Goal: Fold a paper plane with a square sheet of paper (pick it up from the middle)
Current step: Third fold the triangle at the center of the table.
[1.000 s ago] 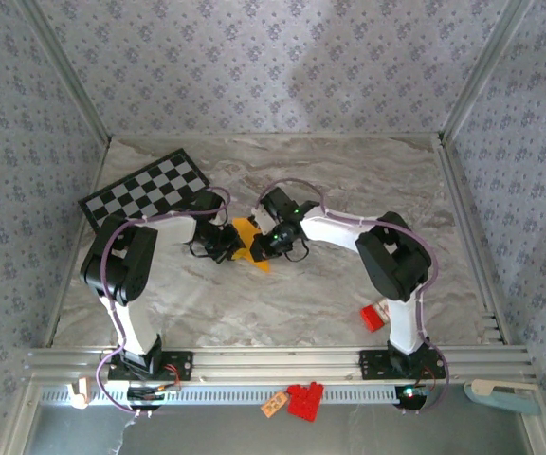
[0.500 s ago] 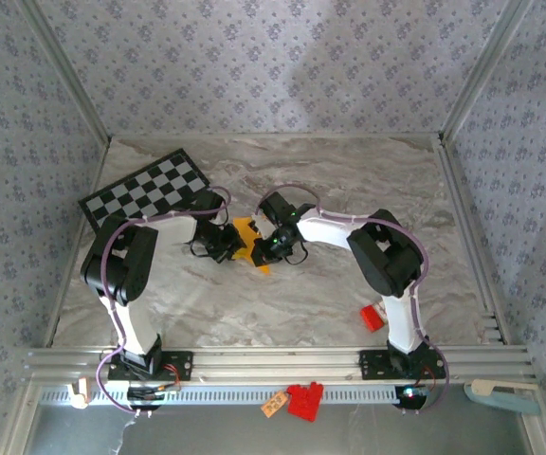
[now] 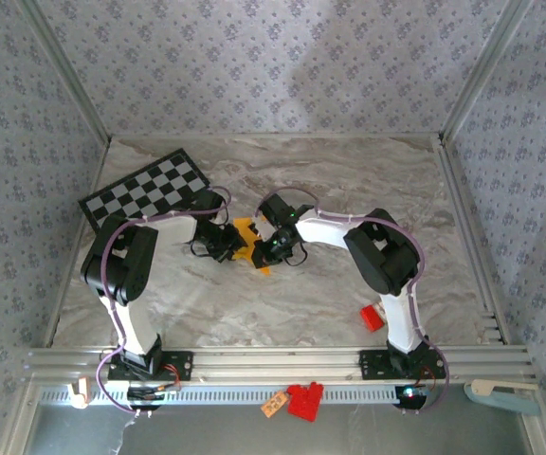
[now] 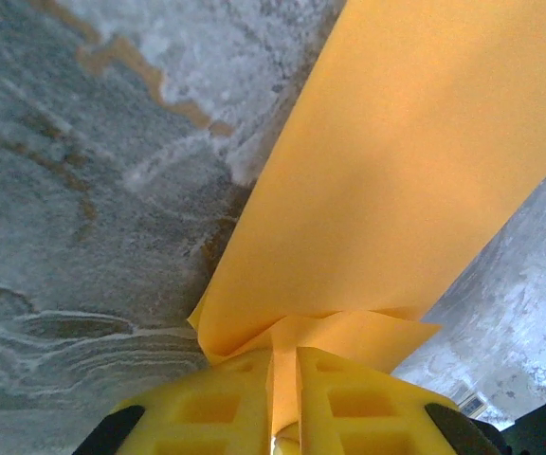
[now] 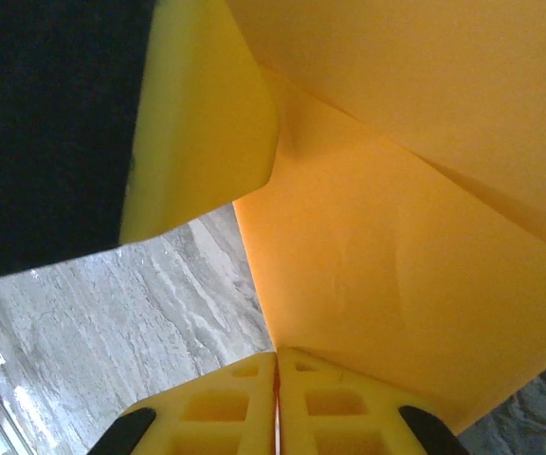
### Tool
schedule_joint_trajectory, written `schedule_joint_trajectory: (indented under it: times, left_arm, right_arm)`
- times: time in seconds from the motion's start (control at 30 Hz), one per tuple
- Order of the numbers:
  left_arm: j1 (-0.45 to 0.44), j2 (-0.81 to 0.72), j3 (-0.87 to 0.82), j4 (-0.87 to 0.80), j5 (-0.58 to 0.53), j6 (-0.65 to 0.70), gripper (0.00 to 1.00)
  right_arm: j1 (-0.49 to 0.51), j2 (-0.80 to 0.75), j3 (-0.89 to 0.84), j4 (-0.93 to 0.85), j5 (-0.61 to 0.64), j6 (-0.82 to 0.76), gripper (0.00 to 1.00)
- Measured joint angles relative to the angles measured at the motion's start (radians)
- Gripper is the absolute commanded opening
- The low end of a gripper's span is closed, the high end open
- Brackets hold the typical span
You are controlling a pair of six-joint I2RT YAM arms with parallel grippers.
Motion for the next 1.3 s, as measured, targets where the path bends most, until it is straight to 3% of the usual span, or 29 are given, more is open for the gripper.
schedule_joint_trajectory:
  times: [1.3]
  left_arm:
    - [-0.002,0.043,0.057,-0.052,0.004,0.002,0.15]
  right_arm:
    - [-0.006,-0.051,-0.081,-0.022,-0.028,-0.009,0.11]
